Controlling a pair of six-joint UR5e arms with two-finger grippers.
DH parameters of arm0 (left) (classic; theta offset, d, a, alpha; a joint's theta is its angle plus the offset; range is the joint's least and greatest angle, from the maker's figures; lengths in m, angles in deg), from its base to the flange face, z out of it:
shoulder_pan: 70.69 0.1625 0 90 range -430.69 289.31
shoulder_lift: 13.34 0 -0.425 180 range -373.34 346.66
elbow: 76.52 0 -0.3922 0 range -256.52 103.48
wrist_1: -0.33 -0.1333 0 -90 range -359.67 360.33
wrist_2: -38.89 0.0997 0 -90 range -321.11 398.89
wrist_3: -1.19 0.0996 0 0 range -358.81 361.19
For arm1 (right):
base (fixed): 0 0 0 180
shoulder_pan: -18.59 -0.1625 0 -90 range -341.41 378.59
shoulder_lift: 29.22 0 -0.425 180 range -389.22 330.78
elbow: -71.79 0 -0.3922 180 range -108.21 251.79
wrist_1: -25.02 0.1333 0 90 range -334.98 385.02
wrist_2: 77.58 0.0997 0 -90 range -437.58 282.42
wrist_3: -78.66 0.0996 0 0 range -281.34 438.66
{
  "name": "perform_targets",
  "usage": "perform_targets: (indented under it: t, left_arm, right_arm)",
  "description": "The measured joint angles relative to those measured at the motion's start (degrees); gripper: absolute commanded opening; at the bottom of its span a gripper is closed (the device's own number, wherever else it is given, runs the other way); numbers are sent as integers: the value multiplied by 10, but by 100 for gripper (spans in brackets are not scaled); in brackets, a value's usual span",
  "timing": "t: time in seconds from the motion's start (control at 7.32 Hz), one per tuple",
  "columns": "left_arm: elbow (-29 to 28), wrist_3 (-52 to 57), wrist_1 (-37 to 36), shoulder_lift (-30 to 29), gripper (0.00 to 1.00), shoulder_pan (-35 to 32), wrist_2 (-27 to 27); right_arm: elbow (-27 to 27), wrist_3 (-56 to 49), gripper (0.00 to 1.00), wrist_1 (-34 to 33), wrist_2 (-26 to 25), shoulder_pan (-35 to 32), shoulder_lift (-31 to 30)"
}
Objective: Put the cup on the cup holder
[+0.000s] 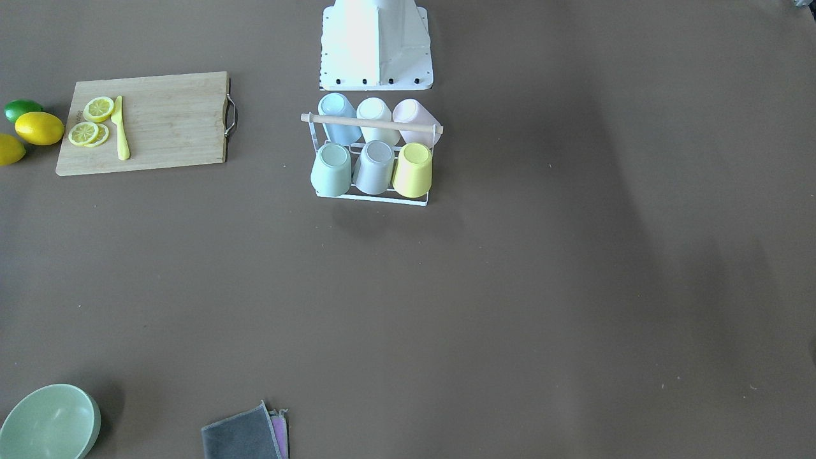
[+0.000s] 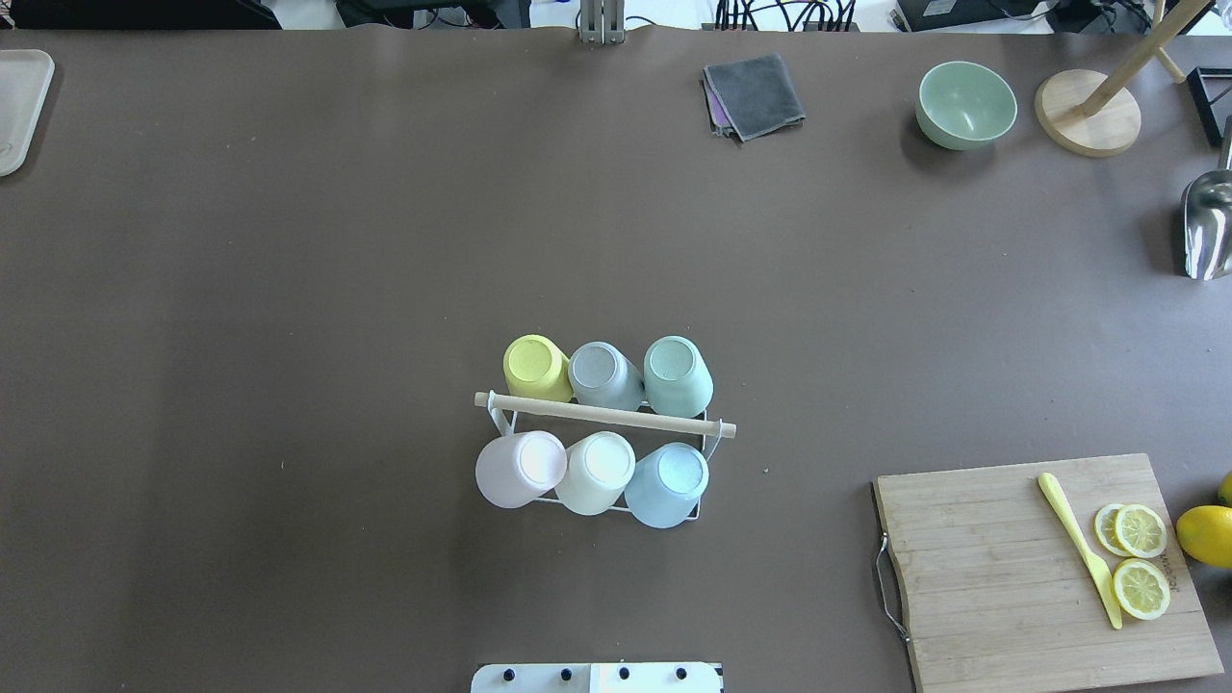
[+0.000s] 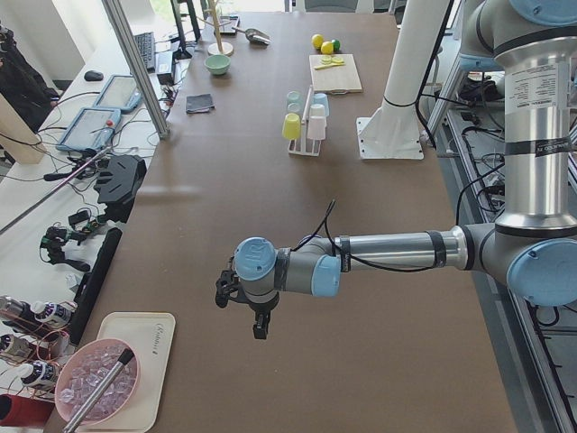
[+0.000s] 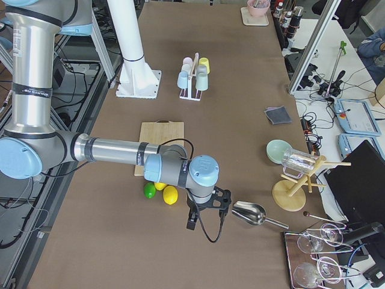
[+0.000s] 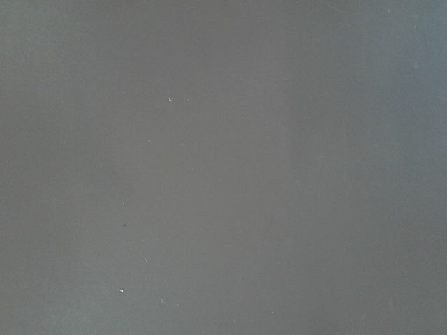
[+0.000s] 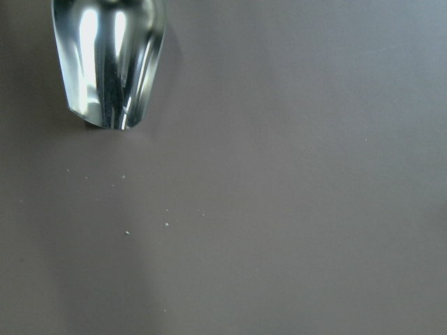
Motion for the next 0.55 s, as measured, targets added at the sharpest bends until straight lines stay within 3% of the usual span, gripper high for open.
perform_targets:
  t: [0.55]
  left_arm:
    - [50, -3, -98, -7, 98, -16, -12]
  right_arm:
    - [51, 11, 100, 2, 25, 9, 46]
